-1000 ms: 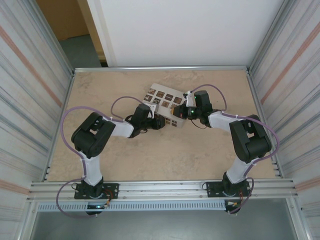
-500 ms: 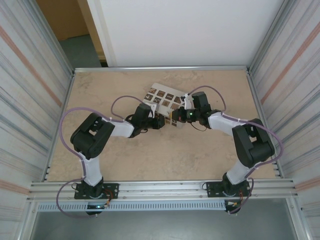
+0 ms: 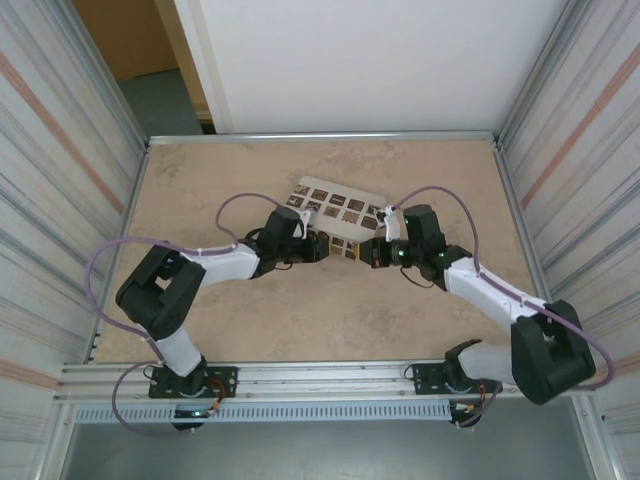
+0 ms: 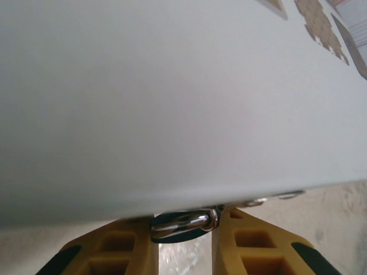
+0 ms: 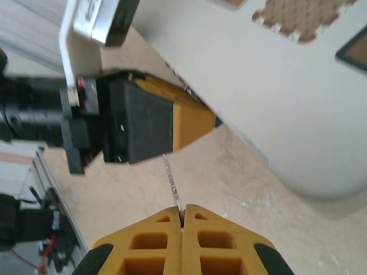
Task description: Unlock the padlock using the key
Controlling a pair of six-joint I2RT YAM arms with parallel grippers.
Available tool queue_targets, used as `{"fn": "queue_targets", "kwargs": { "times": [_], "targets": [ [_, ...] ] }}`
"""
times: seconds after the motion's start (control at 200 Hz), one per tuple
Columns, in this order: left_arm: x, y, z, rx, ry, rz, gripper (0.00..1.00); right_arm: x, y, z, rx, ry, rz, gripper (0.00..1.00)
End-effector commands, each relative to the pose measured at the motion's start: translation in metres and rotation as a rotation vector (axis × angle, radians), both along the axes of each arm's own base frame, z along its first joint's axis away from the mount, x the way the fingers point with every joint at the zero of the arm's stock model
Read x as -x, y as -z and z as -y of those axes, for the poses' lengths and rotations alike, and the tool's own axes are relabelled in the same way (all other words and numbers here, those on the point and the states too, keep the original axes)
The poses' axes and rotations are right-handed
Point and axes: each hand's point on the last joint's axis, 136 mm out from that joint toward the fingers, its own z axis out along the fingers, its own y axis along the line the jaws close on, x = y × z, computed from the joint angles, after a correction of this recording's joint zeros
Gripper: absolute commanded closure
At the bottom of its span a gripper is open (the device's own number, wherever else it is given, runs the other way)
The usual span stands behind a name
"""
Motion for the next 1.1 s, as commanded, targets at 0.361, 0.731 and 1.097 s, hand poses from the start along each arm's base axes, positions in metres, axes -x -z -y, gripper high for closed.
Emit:
{"fn": "queue_targets", "kwargs": {
  "times": [0.361,0.731,1.097],
  "targets": [
    [0.016,-0.067,0.023,0.132,0.032,-0.073,1.0,0.038,0.035,0.007,0.241,0.01,0.227,1.0],
    [0.021,-0.072,0.026,0.151,0.012,-0.121,1.0,0.036,0.042,-0.006,0.305,0.032,0.331,1.0],
    [0.025,-0.078,0.028,0.181,0.006,-0.143,1.0,0.029,0.046,-0.022,0.288,0.02,0.36,1.0]
  ]
}}
